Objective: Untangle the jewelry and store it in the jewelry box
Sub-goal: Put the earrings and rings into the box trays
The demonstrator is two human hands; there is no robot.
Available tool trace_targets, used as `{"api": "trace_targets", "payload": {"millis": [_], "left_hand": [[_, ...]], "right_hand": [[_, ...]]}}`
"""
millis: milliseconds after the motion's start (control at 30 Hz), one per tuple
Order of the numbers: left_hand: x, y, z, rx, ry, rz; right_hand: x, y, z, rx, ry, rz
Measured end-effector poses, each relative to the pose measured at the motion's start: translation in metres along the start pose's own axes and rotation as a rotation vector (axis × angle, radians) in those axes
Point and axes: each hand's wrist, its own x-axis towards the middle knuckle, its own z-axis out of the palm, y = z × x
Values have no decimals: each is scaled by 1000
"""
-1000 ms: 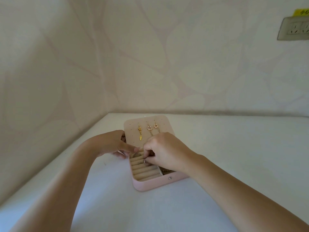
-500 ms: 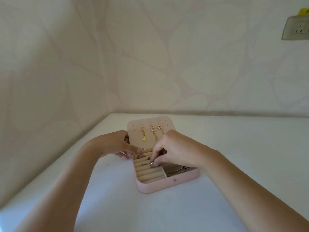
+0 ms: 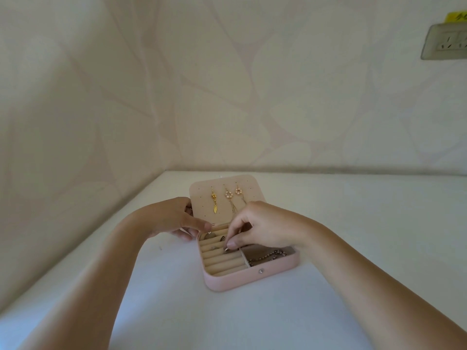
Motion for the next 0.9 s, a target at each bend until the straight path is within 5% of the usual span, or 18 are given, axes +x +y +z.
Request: {"api": "trace_targets", "payload": {"millis": [300, 500, 600, 733, 900], "left_hand": [[12, -6, -2, 40, 228, -76], [13, -1, -2, -249, 359, 5], [10, 5, -3, -452, 392, 96], [-3, 16, -8, -573, 233, 241], [-13, 17, 2, -190, -115, 254]], "right_hand": [[8, 3, 7, 33, 60, 24], [2, 8, -5, 119, 52, 16], [-4, 15, -33, 418, 352, -63], [-17, 42, -72, 844, 851, -51], [-10, 74, -69, 694, 680, 231]]}}
